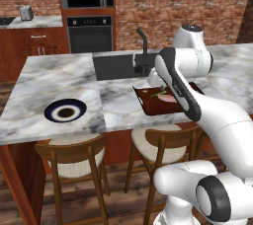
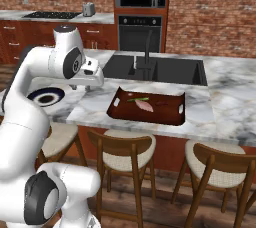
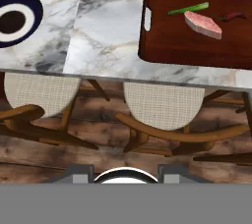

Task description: Create a steak meal by picking up the steak and asparagus from the tray and placing them on the plate. Leave the chili pepper on the tray.

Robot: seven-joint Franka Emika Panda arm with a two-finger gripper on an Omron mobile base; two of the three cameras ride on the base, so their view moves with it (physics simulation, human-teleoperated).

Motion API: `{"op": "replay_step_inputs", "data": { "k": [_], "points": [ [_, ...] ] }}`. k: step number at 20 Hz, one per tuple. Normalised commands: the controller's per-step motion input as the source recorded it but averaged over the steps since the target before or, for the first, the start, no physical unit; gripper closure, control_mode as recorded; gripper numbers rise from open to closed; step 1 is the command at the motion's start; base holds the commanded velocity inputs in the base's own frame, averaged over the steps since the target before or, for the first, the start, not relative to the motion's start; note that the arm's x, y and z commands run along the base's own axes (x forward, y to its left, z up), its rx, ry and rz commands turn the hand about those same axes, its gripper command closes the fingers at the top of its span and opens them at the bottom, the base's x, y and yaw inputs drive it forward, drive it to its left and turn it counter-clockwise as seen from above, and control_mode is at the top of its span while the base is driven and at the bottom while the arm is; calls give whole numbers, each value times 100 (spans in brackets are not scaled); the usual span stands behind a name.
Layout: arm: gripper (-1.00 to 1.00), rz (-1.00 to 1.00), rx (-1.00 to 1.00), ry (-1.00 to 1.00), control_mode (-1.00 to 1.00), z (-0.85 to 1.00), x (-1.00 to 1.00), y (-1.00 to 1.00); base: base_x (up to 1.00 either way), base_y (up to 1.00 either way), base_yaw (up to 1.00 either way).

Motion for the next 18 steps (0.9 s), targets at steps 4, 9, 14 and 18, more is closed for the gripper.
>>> {"op": "replay_step_inputs", "data": {
  "k": [4,9,14,18],
  "points": [
    [-100,-8,0,0,-100,-5,0,-10,0,0,0],
    [-100,-15,1,-3,-100,-24,1,-52,0,0,0],
    [-100,-10,1,0,-100,-24,36,-59,0,0,0],
    [-100,-4,3,0,-100,-20,65,-29,0,0,0]
  ]
}}
